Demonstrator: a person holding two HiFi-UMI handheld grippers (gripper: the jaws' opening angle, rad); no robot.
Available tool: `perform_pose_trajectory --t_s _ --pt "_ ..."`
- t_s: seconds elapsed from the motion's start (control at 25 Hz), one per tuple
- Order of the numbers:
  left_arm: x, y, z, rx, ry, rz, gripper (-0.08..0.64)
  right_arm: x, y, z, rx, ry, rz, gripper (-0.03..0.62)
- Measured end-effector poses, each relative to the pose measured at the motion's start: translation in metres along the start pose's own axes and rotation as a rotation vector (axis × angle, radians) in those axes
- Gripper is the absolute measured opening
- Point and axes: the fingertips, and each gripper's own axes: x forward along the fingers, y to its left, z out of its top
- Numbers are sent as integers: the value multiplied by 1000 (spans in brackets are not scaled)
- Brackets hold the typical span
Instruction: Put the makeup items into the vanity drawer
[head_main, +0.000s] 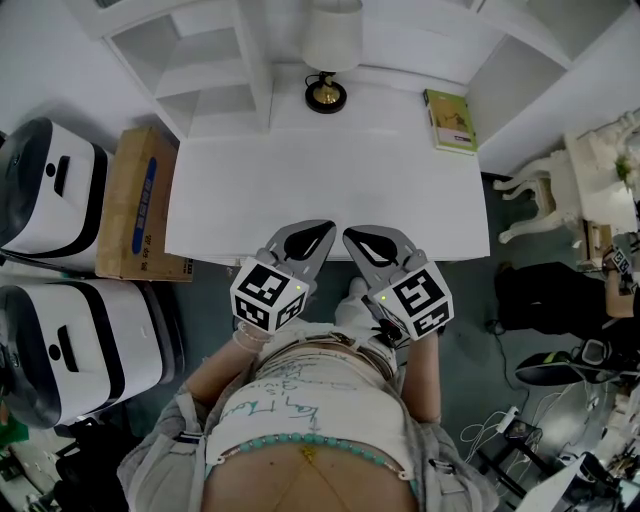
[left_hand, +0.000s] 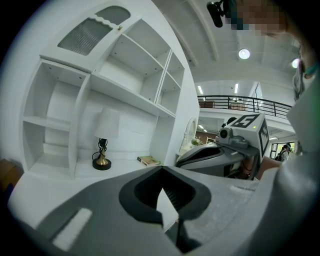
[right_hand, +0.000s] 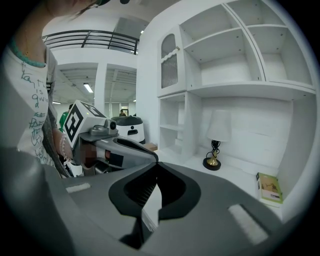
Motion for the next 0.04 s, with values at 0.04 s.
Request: perform_pose_trajectory --t_s 0.04 --pt "1 1 0 -2 1 -1 5 1 0 0 -2 2 0 28"
